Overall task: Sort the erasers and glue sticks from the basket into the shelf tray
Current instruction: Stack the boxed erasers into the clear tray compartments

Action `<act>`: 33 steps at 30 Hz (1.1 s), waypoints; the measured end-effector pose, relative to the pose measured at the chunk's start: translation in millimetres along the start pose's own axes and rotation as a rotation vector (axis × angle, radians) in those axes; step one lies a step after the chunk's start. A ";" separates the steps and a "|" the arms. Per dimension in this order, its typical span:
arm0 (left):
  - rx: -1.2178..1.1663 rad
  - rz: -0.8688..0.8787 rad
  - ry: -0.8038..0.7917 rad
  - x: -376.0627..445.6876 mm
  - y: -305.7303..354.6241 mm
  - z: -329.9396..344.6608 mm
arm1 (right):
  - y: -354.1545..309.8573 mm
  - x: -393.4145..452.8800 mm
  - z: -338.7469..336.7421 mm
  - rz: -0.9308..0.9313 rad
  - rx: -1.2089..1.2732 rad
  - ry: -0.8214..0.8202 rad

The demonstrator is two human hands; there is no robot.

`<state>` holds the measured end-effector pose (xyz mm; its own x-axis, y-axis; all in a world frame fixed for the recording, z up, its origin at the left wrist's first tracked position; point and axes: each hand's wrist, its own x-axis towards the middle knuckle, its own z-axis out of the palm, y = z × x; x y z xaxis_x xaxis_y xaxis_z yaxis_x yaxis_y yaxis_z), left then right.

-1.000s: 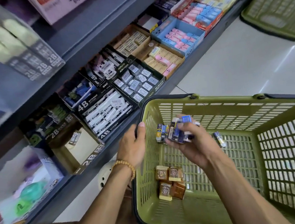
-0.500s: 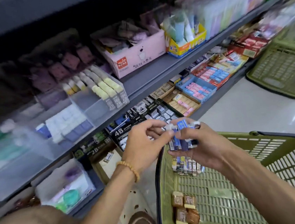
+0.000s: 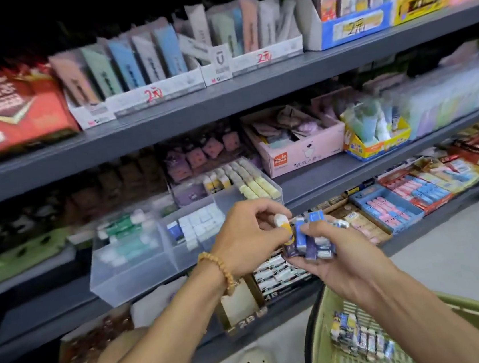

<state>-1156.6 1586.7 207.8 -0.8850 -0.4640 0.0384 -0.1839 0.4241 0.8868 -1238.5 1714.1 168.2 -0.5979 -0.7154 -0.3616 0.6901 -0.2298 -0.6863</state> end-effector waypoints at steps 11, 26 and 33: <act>-0.090 0.035 0.230 37.7 -3.1 -59.6 | -5.0 28.7 0.5 -0.006 0.012 0.182; 0.249 -0.006 0.073 79.0 -23.4 -77.6 | -32.0 47.9 -13.5 -0.063 -0.202 0.227; 0.266 -0.043 0.388 92.6 -35.0 -98.6 | -26.1 51.2 -9.1 -0.071 -0.199 0.209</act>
<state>-1190.0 1452.2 225.7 -0.6582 -0.7204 0.2187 -0.3649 0.5593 0.7443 -1290.9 1689.5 161.9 -0.7271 -0.5463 -0.4158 0.5620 -0.1257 -0.8175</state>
